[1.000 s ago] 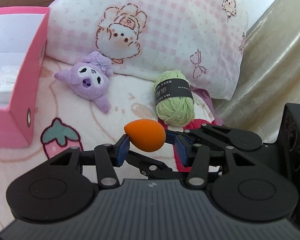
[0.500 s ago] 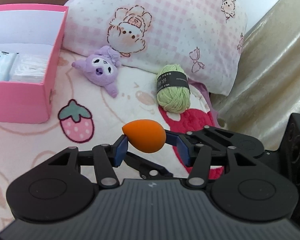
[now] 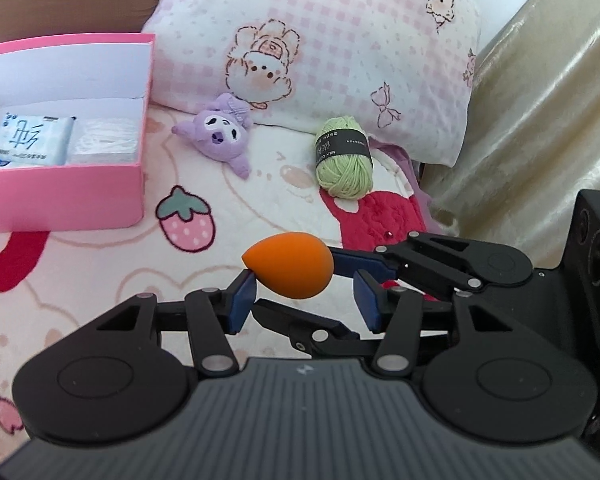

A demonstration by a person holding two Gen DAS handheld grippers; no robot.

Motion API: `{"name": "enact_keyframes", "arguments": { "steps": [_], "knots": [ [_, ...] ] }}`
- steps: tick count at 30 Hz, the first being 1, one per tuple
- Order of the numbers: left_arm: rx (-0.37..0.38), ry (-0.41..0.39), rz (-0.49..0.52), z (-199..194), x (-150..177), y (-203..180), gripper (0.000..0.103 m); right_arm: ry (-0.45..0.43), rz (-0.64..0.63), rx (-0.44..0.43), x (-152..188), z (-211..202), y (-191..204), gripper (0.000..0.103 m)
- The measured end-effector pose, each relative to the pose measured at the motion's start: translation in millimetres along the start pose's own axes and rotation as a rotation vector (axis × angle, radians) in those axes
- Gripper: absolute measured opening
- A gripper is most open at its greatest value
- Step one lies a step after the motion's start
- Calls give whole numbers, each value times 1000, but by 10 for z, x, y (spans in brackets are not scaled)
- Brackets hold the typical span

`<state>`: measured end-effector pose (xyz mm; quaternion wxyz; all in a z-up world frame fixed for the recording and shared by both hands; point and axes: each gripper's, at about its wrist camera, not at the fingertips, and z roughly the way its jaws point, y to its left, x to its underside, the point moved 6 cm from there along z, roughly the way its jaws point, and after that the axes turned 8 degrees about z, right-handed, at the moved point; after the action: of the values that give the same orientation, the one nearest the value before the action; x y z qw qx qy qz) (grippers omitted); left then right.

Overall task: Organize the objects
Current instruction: 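Lift the orange sponge with the left tool toward the pink box, then carry the sponge with the left tool over the pink box and lower it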

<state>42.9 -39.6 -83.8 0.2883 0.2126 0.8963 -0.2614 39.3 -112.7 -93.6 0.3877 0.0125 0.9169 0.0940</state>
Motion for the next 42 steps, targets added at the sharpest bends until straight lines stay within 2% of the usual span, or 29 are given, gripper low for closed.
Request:
{"name": "enact_keyframes", "arguments": {
  "steps": [9, 21, 29, 37, 42],
  "knots": [
    [-11, -19, -10, -377, 2, 24, 51, -12, -106, 14, -146, -208, 359, 57],
    [-34, -47, -28, -766, -103, 110, 51, -22, -89, -26, -365, -321, 626, 57],
    [-65, -73, -40, -842, -188, 197, 51, -40, -95, -43, -484, -274, 709, 57],
    [-90, -81, -22, -867, -425, 324, 51, -64, -100, -45, -725, -181, 721, 57],
    [-102, -106, -60, -873, -539, 473, 52, -89, -102, -76, -895, -115, 741, 57]
  ]
}}
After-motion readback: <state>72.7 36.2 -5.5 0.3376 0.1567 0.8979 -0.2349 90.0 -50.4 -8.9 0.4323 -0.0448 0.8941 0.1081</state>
